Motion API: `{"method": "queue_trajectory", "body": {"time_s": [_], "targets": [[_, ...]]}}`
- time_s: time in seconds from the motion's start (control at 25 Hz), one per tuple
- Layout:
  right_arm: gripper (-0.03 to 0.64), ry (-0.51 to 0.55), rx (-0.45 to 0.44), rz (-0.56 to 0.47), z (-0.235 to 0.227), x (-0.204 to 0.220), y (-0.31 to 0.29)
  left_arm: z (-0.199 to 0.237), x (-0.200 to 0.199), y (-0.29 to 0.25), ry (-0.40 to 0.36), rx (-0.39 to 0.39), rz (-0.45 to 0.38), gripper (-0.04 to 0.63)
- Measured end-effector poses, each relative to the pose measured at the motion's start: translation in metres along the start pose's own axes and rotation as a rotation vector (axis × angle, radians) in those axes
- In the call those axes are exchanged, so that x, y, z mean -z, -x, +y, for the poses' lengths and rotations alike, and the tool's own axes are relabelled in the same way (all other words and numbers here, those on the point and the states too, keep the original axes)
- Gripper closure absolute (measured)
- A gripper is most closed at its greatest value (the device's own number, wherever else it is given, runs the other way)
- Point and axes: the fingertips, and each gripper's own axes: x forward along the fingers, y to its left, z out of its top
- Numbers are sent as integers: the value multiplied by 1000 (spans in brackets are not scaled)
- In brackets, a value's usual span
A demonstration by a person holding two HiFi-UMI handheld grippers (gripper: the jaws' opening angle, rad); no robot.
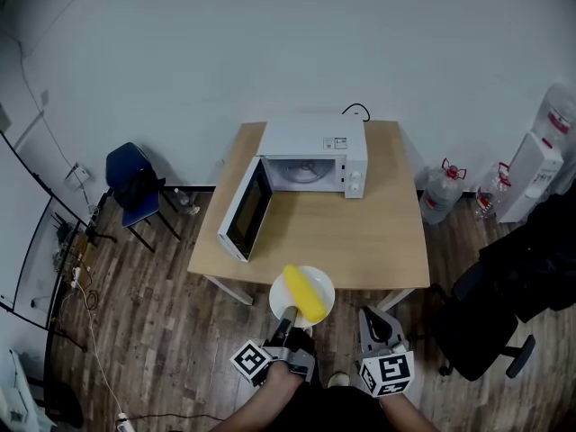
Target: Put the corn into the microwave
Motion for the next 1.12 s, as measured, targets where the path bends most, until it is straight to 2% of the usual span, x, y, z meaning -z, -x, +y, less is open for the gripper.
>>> {"method": "queue_trajectory", "body": {"time_s": [0.36,0.52,0.68,0.8,1.12], "targets": [[557,-11,39,21,-17,-14,-58,3,-16,-56,11,4,51,569],[558,24,30,39,-16,-23,-97,6,-40,-87,7,1,58,569],[558,28,18,46,-20,-35,-136,9,-69,-123,-38,-20,71,569],[558,43,38,72,-25,-41,-165,10,-88,-148,-30,-14,76,569],[558,-30,93,83,-33,-54,-224,26,-120,-191,-35,-89,151,569]]}}
